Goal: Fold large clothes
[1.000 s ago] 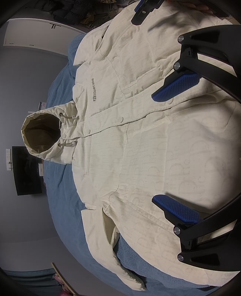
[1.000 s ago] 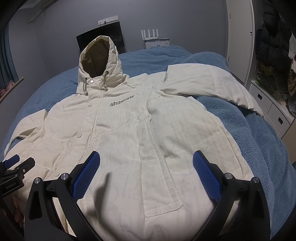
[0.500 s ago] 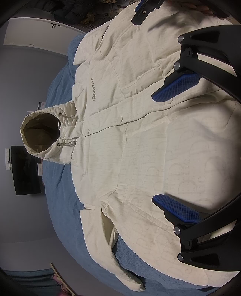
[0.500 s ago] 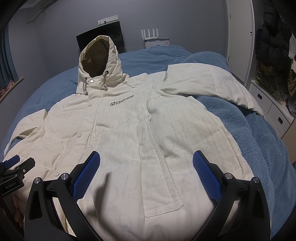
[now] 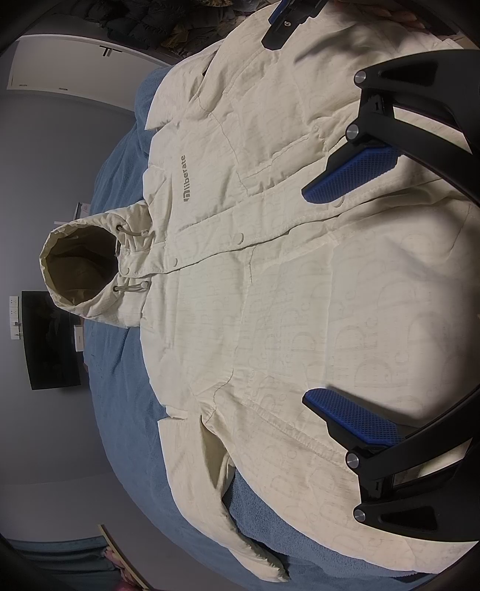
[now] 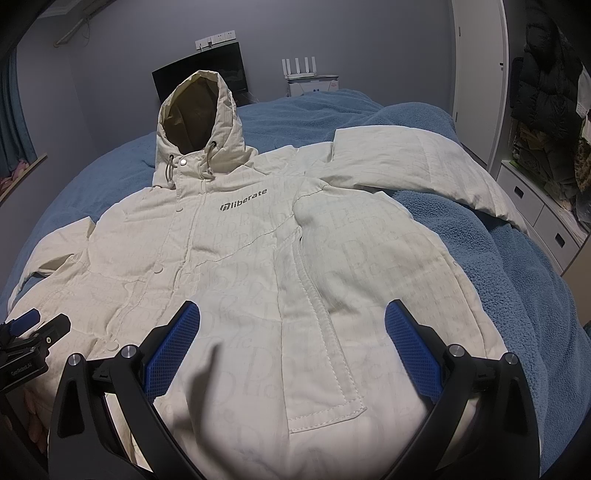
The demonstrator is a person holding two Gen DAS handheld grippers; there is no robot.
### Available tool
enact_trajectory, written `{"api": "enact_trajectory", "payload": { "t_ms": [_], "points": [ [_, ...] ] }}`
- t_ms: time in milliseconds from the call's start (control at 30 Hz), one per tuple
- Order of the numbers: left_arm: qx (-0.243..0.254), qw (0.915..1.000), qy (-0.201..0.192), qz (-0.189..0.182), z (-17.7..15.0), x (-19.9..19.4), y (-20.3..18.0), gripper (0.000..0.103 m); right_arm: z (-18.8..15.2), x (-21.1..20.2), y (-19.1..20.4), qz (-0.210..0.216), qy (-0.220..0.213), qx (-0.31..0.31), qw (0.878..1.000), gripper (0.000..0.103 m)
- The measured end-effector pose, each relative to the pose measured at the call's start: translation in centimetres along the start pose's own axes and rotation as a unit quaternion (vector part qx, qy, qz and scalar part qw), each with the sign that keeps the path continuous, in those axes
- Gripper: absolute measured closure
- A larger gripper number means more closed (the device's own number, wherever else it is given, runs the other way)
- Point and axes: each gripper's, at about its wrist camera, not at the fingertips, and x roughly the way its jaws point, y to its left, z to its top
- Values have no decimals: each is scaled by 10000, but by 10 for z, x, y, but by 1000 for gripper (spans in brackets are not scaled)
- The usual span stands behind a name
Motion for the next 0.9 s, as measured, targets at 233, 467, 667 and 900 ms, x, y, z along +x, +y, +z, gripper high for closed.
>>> {"api": "enact_trajectory", "payload": {
  "t_ms": [233, 467, 667, 900],
  "points": [
    [-2, 10000, 8, -2, 0, 0, 0, 6, 2, -1, -1, -8, 16, 1, 10000, 7],
    [-48, 10000, 42, 3, 0, 1, 0, 6, -1, 11, 4, -323, 344, -228, 9986, 7],
    [-171, 9995, 267, -65, -5, 4, 2, 6, -6, 13, 11, -567, 522, -565, 9954, 7],
    [-109, 9994, 242, -235, 12, -7, 4, 6, 8, 4, 4, -50, 592, -460, 9972, 7]
  ]
}}
